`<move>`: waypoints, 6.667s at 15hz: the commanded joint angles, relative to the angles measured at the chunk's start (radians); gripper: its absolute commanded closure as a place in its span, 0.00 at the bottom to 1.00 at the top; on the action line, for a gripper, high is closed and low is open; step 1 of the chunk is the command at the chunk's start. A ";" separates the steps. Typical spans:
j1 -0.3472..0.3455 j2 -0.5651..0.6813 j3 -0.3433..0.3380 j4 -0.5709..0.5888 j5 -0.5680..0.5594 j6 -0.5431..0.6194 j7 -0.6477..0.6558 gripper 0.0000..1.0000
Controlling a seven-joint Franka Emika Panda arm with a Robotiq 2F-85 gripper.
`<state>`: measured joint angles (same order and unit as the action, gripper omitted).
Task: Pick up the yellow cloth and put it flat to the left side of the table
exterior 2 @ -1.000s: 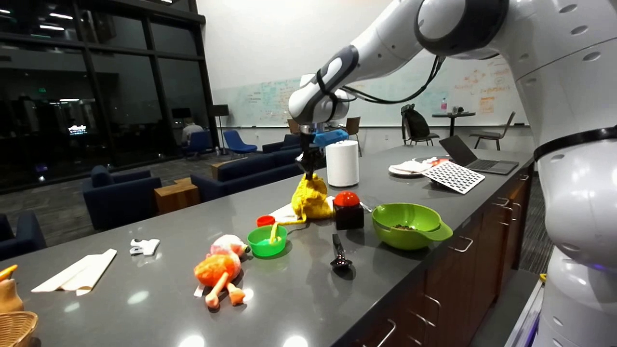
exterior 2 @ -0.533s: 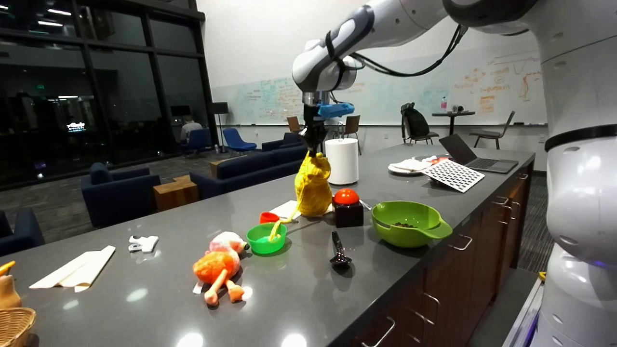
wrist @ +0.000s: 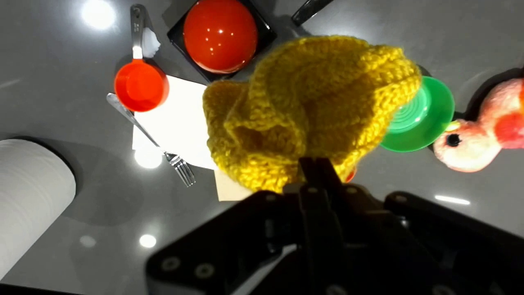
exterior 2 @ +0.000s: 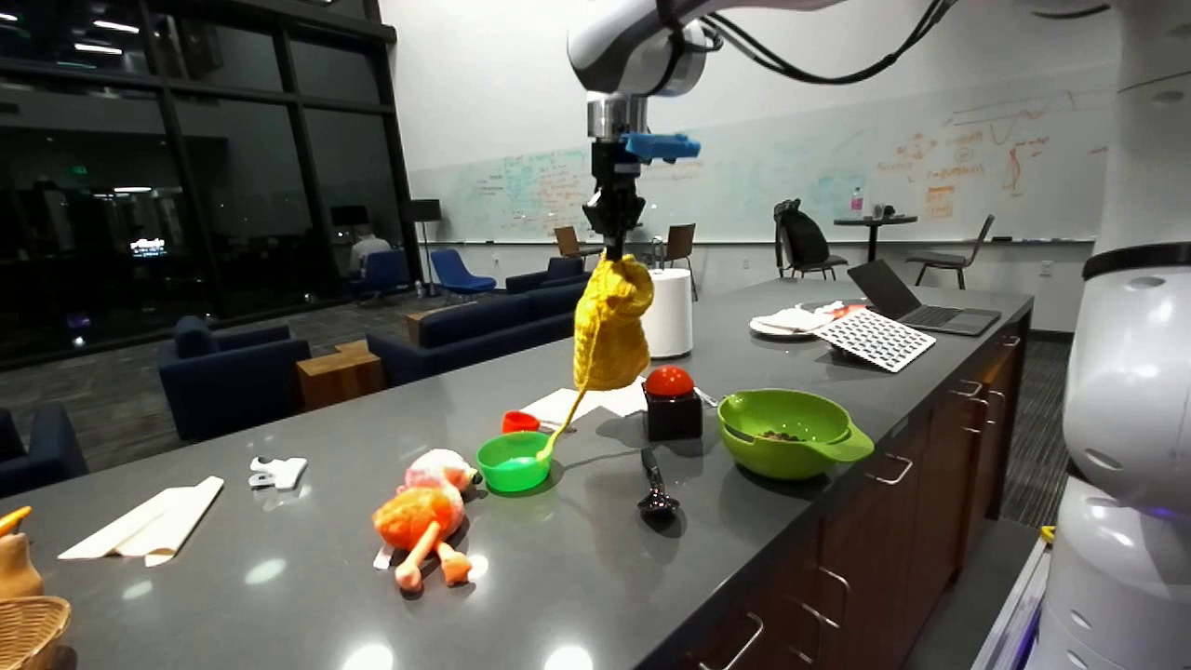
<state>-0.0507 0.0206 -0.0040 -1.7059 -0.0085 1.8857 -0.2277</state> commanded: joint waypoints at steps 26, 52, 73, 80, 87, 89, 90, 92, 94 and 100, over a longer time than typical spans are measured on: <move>0.286 -0.122 0.165 -0.239 0.314 -0.350 -0.300 0.99; 0.167 0.113 0.162 -0.029 0.145 -0.512 -1.370 0.41; 0.122 -0.146 0.050 -0.547 0.350 0.238 -0.868 0.00; 0.129 -0.181 0.048 -0.600 0.324 0.296 -0.820 0.00; 0.198 -0.163 0.096 -0.708 0.302 0.340 -0.849 0.00; 0.222 -0.168 0.109 -0.748 0.311 0.376 -0.866 0.00; 0.233 -0.165 0.113 -0.770 0.322 0.410 -0.879 0.00; 0.254 -0.155 0.123 -0.803 0.342 0.471 -0.900 0.00; 0.277 -0.143 0.141 -0.830 0.337 0.526 -0.907 0.00; 0.335 -0.072 0.205 -0.829 0.317 0.593 -0.911 0.00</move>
<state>0.2664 -0.0800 0.1763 -2.5393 0.3136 2.4453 -1.1201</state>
